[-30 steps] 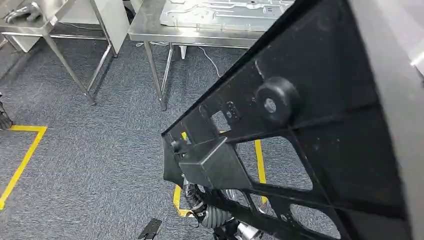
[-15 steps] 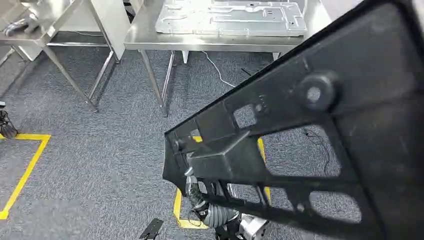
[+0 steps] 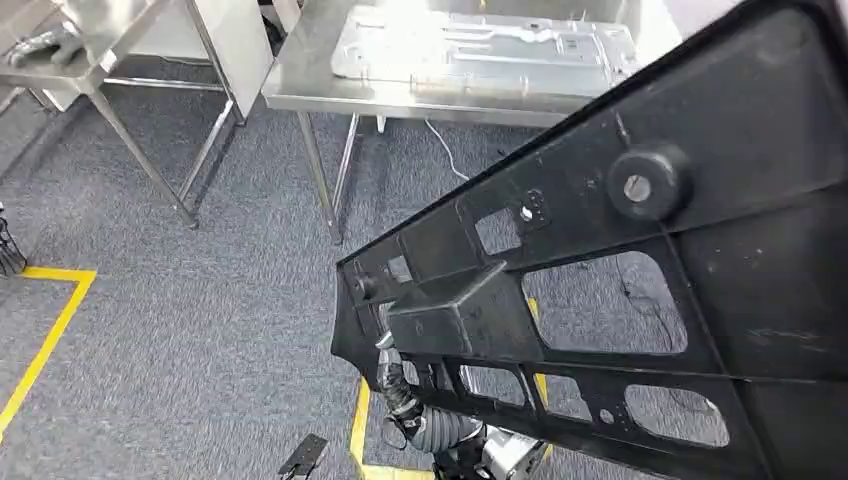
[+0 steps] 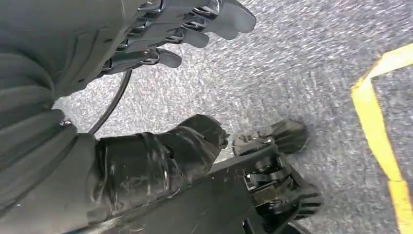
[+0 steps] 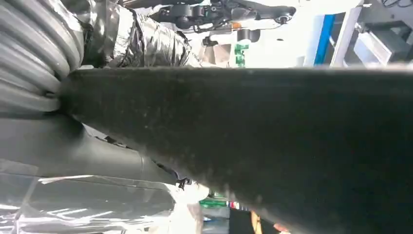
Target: Take the parts from the cabinet and place them on the table.
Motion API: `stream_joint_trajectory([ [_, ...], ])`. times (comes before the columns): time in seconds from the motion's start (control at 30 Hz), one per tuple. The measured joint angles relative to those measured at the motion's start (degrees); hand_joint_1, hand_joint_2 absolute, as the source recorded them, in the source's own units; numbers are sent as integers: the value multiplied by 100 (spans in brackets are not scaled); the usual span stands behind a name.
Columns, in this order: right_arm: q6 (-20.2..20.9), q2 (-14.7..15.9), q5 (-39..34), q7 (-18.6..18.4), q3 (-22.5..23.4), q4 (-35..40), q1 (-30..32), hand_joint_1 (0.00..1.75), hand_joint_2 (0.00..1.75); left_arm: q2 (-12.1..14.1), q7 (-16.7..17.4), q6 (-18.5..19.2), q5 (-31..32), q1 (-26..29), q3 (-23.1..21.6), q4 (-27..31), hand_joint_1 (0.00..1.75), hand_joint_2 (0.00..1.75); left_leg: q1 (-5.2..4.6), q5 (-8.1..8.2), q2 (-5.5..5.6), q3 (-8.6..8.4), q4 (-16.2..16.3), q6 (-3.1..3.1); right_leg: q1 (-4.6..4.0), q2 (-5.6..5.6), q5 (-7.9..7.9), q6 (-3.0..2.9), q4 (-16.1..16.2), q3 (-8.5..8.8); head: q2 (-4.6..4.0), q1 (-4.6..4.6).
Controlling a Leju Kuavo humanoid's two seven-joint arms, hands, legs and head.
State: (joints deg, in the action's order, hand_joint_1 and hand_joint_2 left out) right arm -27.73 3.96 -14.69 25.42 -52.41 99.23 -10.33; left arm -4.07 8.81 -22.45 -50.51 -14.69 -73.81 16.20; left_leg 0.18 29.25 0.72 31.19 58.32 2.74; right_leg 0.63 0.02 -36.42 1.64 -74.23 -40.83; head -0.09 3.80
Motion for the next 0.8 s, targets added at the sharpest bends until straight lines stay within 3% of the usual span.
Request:
stream_joint_trajectory([
  [0.03, 2, 0, -2, 0, 0, -4, 0, 175, 175, 0, 0, 0, 0, 0, 0, 0, 0, 175, 0, 89, 13, -118, 0, -17, 4, 0, 207, -6, 328, 23, 0, -2],
  [0.07, 2, 0, -2, 0, 0, -11, 0, 175, 175, 0, -2, -2, -2, -1, 0, 0, 0, 175, 0, 167, 15, -231, 0, -32, 3, 0, 561, -11, 730, 85, 0, -4],
  [0.1, 2, 0, -2, 0, 0, -15, 1, 175, 175, 0, -2, 0, -2, -1, -2, 0, 0, 175, 0, 256, 14, -314, -2, -46, 0, 0, 1106, -42, 1167, 135, 0, -13],
  [0.13, 2, 4, -2, 2, 2, -33, 17, 175, 175, 0, -2, 0, -2, 2, -9, 0, 0, 175, -11, 332, 23, -402, 52, -71, -27, 5, 1400, -80, 1306, 91, 0, -25],
  [0.17, 0, 4, -4, 9, 7, -42, 2, 175, 175, 0, -11, 5, -7, -5, -11, 0, 0, 175, -20, 389, 47, -367, 18, -118, -57, -13, 1214, -115, 1306, 131, 0, -20],
  [0.2, 0, 0, -7, 2, 7, -44, 15, 175, 175, 4, -13, 5, -7, -10, -11, 0, 0, 175, -7, 451, 38, -414, -34, -156, -70, 0, 1270, -149, 1296, 204, 0, -13],
  [0.23, 0, 0, -9, 0, 9, -44, 13, 175, 175, 2, -20, 5, -4, -11, -11, 0, 0, 175, -16, 419, 34, -491, 43, -178, -60, 5, 1215, -181, 1353, 237, 0, -22],
  [0.3, 2, -33, -11, 4, 9, -42, -1, 175, 175, 2, -26, 9, -4, -62, -13, 0, 0, 175, 9, 370, 17, -417, 227, -218, -33, 20, 1179, -251, 1403, 388, 0, -31],
  [0.33, 2, -33, -18, 2, 9, -44, -6, 175, 175, 2, -33, 9, -4, -83, -15, 0, 0, 175, 11, 283, 2, -216, 603, -262, -31, 14, 1131, -294, 1431, 475, 0, -20],
  [0.37, 2, -35, -20, 4, 9, -44, -9, 175, 175, 2, -33, 13, -4, -86, -18, 0, 0, 175, 13, 334, -12, 55, 1008, -286, -31, 4, 1088, -316, 1445, 533, 0, -20],
  [0.43, 2, -35, -31, 2, 9, -46, -5, 175, 175, 2, -33, 15, -4, -53, -18, 0, 0, 175, 24, 729, -26, 613, 1656, -329, -31, 13, 966, -328, 1453, 666, 0, -15],
  [0.47, 2, -35, -39, 2, 9, -48, -4, 175, 175, 2, -33, 15, -4, -37, -20, 0, 0, 175, 25, 917, -30, 803, 1753, -331, -31, 27, 901, -327, 1453, 745, 0, -20],
  [0.5, 2, -35, -44, 2, 9, -50, -4, 175, 175, 4, -33, 15, -4, -29, -20, 0, 0, 175, 25, 967, -30, 908, 1671, -324, -31, 39, 827, -323, 1453, 845, 0, -17],
  [0.53, 2, -35, -48, 2, 9, -52, -4, 175, 175, 13, -33, 15, -4, -29, -20, 0, 0, 175, 24, 854, -30, 922, 1417, -301, -31, 46, 748, -319, 1453, 958, 0, -20],
  [0.57, 2, -35, -48, 2, 9, -55, -5, 175, 175, 20, -33, 15, -4, -31, -20, 0, 0, 175, 19, 551, -31, 871, 1028, -269, -31, 46, 666, -307, 1454, 1076, 0, -20],
  [0.6, 2, -35, -48, 2, 9, -57, -5, 175, 175, 24, -33, 15, -4, -29, -20, 0, 0, 175, 5, 83, -37, 804, 606, -227, -32, 43, 593, -289, 1461, 1176, 0, -17],
  [0.63, 2, -35, -50, 2, 9, -66, -8, 175, 175, 33, -33, 15, -4, -8, -22, 0, 0, 175, -22, -529, -56, 790, 262, -169, -21, 40, 528, -273, 1476, 1170, 0, -24],
  [0.7, 2, -42, -61, -2, 9, -76, -10, 175, 175, 46, -26, 20, -4, -5, -28, -2, 0, 175, -71, -485, -51, 730, 202, -163, -41, 85, 435, -175, 1522, 1233, 0, -31],
  [0.77, 2, -42, -64, -9, 9, -76, -15, 175, 175, 46, -29, 18, -4, -11, -31, -2, 0, 175, -49, -464, -39, 653, 55, -79, -60, 79, 557, -105, 1522, 1363, 0, -35],
  [0.8, 2, -42, -63, -9, 9, -74, -24, 175, 175, 42, -33, 18, -2, -13, -31, -2, 0, 175, -18, -513, -20, 495, -22, -47, -50, 67, 529, -85, 1447, 1337, 2, -22],
])
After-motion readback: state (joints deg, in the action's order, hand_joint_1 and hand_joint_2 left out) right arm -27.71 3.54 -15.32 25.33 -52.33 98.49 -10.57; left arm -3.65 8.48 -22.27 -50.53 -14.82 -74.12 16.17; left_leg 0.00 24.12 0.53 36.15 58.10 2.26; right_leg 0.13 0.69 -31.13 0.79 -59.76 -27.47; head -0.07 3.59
